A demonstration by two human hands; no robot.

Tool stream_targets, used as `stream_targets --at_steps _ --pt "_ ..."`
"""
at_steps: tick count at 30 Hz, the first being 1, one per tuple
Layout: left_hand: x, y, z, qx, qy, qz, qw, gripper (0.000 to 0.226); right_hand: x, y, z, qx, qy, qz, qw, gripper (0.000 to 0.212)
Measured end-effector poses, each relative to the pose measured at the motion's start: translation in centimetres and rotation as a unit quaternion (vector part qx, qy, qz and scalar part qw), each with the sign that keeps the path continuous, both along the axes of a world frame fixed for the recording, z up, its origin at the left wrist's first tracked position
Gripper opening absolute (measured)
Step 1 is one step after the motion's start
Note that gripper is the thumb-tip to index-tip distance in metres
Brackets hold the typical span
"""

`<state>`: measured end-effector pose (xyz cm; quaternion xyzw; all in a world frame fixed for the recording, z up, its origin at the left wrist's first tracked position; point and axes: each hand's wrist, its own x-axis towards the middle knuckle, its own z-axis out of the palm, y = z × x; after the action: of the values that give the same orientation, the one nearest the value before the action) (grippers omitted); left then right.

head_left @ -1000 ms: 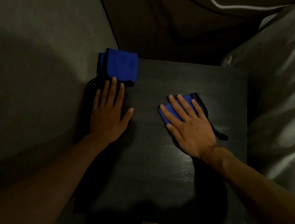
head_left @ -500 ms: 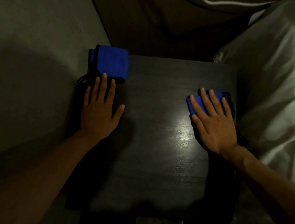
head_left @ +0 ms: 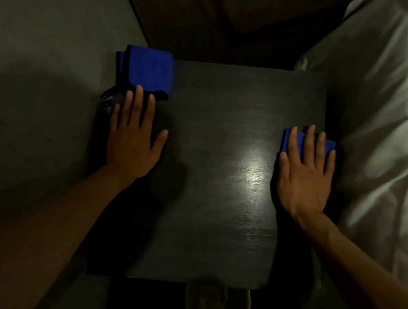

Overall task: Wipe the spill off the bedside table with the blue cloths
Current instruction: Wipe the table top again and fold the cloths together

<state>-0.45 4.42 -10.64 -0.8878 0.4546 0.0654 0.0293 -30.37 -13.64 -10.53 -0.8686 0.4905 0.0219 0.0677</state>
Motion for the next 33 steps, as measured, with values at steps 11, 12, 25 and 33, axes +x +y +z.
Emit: stream_targets --at_steps 11,12,25,33 --pt "-0.1 -0.1 0.1 -0.004 -0.007 0.007 1.000 0.077 1.1 5.4 -0.4 0.003 -0.007 -0.106 0.994 0.063" --pt "0.0 -0.1 0.0 -0.005 -0.009 0.007 1.000 0.077 1.4 5.8 -0.4 0.004 -0.006 -0.114 0.993 0.063" --pt "0.1 0.0 -0.1 -0.022 -0.003 0.006 1.000 0.076 8.4 12.5 -0.5 0.002 -0.020 -0.124 0.992 0.061" --pt "0.0 0.2 0.0 -0.044 0.011 0.004 0.999 0.075 12.1 15.5 -0.4 0.024 -0.032 -0.058 0.998 0.062"
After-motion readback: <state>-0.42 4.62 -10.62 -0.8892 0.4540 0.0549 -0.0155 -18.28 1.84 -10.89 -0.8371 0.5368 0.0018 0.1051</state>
